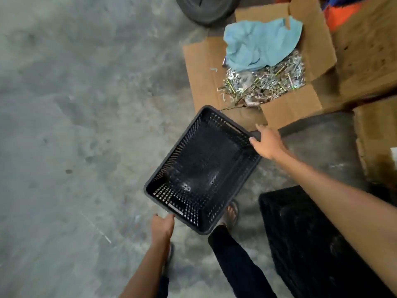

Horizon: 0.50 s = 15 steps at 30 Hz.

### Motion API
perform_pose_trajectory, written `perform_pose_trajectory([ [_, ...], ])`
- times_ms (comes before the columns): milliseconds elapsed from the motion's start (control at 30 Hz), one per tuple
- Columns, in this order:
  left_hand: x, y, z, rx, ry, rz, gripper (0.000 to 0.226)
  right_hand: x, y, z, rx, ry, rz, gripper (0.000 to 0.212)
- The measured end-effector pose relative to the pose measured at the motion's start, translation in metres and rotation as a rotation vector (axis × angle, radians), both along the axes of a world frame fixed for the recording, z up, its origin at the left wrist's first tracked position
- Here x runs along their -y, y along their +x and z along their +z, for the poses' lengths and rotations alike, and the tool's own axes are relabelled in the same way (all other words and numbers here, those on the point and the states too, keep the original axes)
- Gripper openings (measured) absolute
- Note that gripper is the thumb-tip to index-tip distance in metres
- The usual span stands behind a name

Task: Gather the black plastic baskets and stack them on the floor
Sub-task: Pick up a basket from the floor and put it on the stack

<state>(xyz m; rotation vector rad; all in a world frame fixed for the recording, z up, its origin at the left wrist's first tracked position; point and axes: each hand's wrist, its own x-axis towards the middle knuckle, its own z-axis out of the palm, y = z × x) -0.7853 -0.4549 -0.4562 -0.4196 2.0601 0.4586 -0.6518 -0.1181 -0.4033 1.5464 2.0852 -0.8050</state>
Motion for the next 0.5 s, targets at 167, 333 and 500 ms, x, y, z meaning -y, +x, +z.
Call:
perform_pose_trajectory([
  [167,-0.005,0.025,-0.125,-0.011,-0.055,0.344,0.075,-0.060,-0.017,-0.150,0.020,0.010,-0.031,0.082],
  [333,0.004,0.038,-0.215,-0.087,-0.033,0.686,0.048,-0.078,-0.027,-0.254,-0.012,-0.148,-0.051,0.078],
  [500,0.015,0.047,-0.245,-0.223,-0.042,0.693,0.032,-0.080,-0.024,-0.290,-0.029,0.002,-0.042,0.053],
])
